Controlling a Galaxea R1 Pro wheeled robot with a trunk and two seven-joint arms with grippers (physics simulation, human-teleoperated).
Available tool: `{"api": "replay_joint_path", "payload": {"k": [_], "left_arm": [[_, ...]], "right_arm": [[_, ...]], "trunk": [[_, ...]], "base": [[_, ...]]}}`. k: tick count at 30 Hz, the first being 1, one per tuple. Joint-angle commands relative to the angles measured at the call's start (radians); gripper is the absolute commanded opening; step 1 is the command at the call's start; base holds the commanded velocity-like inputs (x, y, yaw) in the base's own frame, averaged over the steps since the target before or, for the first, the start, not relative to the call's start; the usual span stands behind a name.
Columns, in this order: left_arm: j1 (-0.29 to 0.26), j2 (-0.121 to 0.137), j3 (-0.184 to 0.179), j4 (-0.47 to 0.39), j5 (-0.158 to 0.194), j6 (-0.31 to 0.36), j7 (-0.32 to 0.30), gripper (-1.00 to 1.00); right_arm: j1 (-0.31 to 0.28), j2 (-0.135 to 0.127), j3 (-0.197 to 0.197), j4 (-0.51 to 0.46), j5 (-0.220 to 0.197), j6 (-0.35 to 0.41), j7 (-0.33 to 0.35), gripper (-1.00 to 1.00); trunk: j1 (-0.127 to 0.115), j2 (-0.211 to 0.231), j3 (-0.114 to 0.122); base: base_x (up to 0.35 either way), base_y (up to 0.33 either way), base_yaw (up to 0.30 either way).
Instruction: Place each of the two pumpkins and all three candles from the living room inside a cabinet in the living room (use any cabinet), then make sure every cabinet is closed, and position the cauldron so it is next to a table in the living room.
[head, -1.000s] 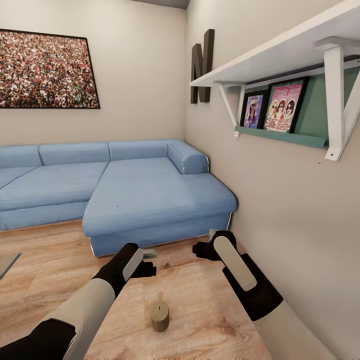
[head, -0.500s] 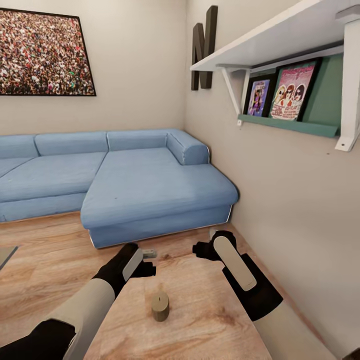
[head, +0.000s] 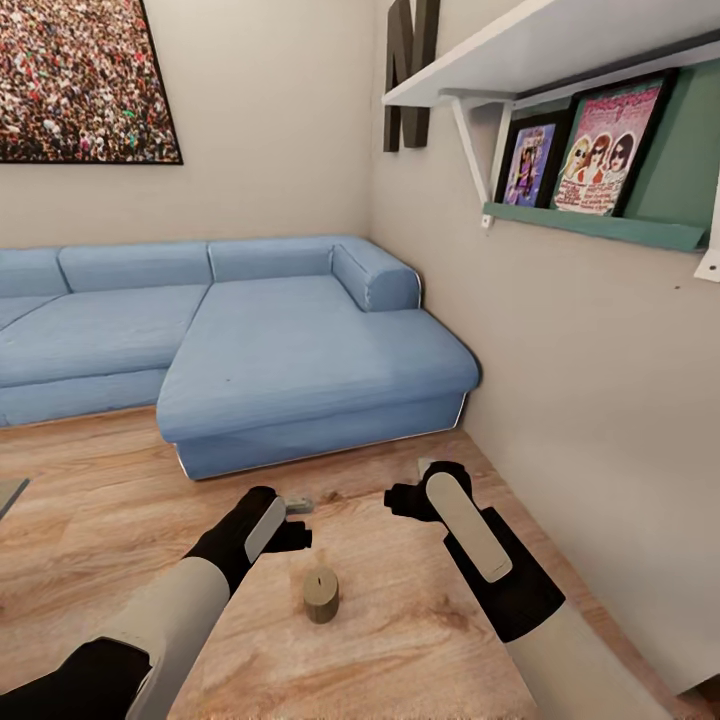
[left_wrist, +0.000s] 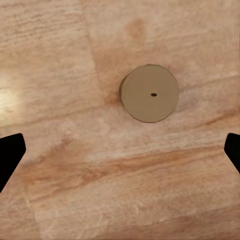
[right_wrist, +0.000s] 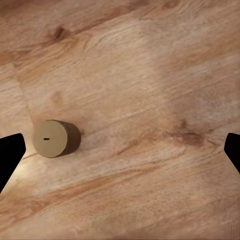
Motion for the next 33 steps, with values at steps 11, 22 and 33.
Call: {"api": "replay_joint_path", "payload": {"k": [11, 22, 33], "left_arm": [[-0.001, 0.001, -0.004, -0.002, 0.011, -0.013, 0.009, 1.00], [-0.001, 0.000, -0.004, -0.003, 0.011, -0.021, 0.005, 1.00], [-0.001, 0.000, -0.004, -0.003, 0.012, -0.021, 0.004, 1.00]], "right_arm": [[-0.001, 0.001, 0.002, 0.001, -0.008, 0.007, -0.010, 1.00], [-0.001, 0.001, 0.002, 0.003, -0.008, 0.007, -0.010, 1.00], [-0.001, 0.002, 0.003, 0.002, -0.010, 0.007, -0.010, 1.00]], "trunk": [[0.005, -0.003, -0.044], [0.008, -0.005, -0.071], [0.008, -0.005, -0.071]], "base": [[0.000, 0.000, 0.000], [0.000, 0.000, 0.000], [0.080, 0.000, 0.000]]}}
